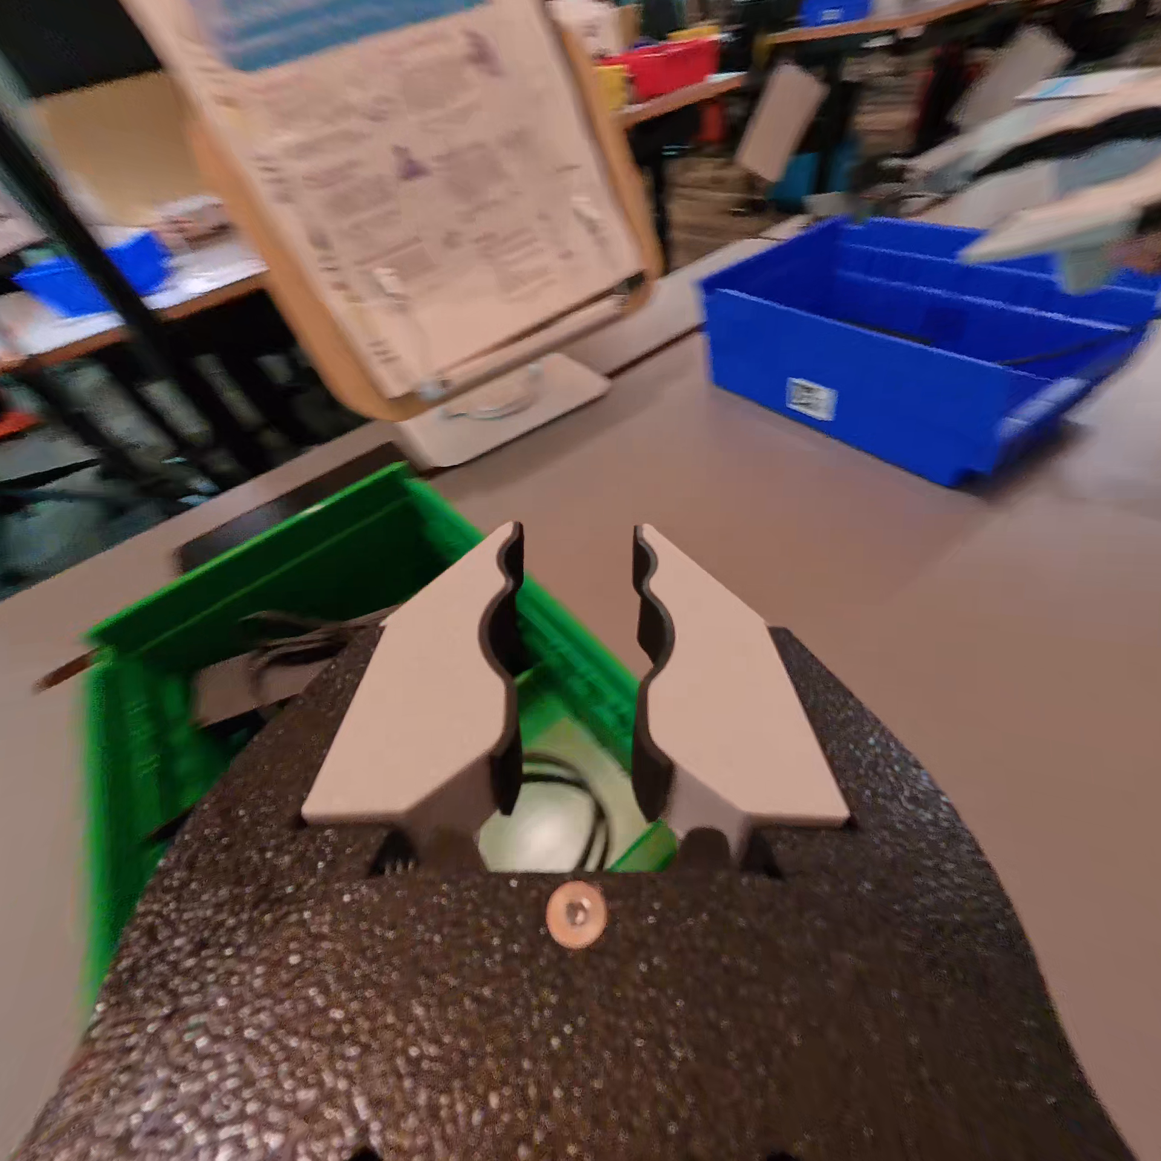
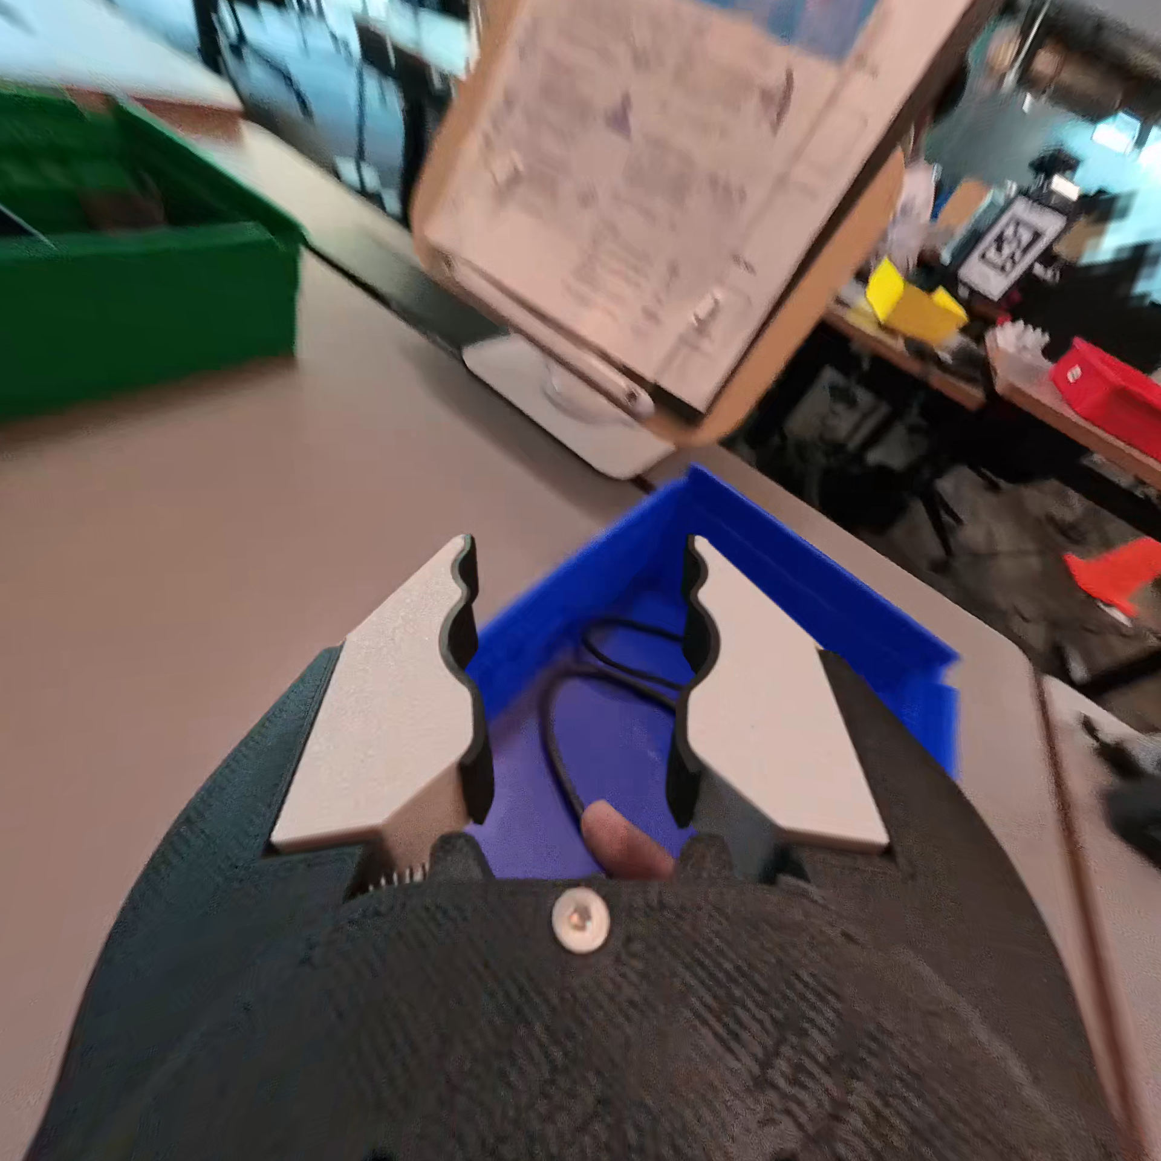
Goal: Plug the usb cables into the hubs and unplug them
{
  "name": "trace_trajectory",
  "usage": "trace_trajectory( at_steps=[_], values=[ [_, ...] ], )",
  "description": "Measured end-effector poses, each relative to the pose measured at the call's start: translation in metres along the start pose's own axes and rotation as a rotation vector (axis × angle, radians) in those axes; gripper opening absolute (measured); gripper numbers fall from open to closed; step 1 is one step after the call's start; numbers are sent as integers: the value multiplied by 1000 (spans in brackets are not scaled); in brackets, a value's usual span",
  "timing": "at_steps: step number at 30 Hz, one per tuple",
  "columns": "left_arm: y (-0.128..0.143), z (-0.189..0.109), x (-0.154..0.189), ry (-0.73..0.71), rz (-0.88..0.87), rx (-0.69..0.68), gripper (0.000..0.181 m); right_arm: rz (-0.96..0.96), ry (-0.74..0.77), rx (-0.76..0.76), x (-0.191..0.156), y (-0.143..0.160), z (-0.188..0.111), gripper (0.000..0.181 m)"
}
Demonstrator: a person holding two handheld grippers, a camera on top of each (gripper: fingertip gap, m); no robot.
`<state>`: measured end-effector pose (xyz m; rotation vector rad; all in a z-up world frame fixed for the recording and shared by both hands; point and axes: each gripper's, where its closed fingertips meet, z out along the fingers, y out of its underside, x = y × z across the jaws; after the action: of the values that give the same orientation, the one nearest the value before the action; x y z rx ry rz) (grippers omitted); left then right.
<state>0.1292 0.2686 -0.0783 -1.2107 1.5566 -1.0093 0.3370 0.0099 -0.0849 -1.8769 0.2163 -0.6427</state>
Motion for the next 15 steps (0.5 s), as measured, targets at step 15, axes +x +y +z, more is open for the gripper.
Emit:
trace_trajectory(
  at_steps=[15],
  values=[
    [77,62,-168,-75,527,-743,66,-34,4,371,-35,-11,13,64]
  ],
)
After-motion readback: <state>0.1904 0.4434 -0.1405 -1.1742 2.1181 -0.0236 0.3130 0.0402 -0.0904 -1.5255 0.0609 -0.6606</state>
